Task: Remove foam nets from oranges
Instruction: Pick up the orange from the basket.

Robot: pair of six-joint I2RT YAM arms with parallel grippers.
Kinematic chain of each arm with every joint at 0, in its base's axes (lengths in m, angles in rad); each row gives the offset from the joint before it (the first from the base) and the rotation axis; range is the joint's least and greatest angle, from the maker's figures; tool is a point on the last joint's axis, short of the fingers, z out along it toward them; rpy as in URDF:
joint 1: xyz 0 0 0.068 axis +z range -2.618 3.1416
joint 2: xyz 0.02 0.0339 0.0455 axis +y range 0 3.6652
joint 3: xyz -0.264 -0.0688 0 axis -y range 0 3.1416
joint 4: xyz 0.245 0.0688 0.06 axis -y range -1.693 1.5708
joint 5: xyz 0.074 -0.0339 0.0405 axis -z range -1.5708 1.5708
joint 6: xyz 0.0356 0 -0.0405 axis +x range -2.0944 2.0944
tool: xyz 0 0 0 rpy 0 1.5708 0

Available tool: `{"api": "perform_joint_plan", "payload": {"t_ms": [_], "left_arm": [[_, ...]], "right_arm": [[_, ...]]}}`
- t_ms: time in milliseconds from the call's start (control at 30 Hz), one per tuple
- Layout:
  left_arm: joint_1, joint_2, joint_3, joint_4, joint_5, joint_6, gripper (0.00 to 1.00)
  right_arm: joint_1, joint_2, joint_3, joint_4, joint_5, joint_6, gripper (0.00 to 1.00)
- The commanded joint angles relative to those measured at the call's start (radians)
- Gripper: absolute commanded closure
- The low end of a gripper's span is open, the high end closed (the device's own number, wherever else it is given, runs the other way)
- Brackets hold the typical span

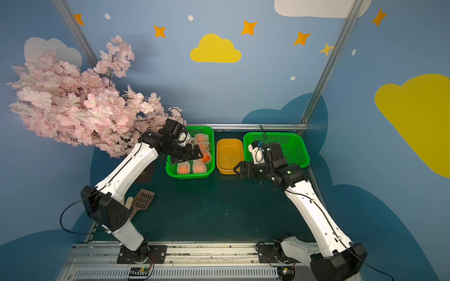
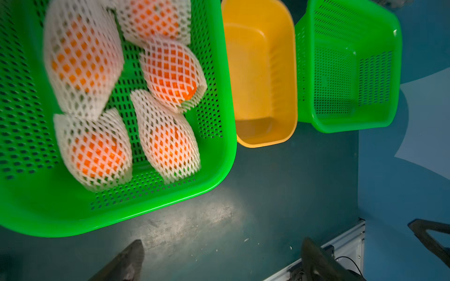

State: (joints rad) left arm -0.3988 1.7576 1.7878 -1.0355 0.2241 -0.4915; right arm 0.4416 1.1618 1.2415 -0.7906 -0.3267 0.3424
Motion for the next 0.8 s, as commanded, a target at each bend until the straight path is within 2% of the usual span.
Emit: {"api": "perform_joint_plan", "payload": {"t_ms": [0,100,233,267,767], "left_arm": [[0.011,0.104,0.076,-0.046,0.039,-0.054,0.0],[0.036,0.224,0.168,-0.105,0.049,-0.075,0.02],[0.055,0.335,0.244,-0.146,0.017,-0.086,0.03],[0.058,0.358,0.259,-0.155,-0.023,-0.088,0.04],[0.048,0.559,0.35,-0.163,-0.045,-0.126,0.05]], "right_arm": [[0.015,0.018,0.05,-0.056,-0.023,-0.023,0.06],[0.028,0.027,0.069,-0.081,-0.03,-0.031,0.06],[0.041,0.017,0.075,-0.114,-0.029,-0.042,0.06],[0.042,0.011,0.07,-0.121,-0.028,-0.043,0.06],[0.044,-0.054,0.003,-0.114,-0.027,-0.039,0.06]]}}
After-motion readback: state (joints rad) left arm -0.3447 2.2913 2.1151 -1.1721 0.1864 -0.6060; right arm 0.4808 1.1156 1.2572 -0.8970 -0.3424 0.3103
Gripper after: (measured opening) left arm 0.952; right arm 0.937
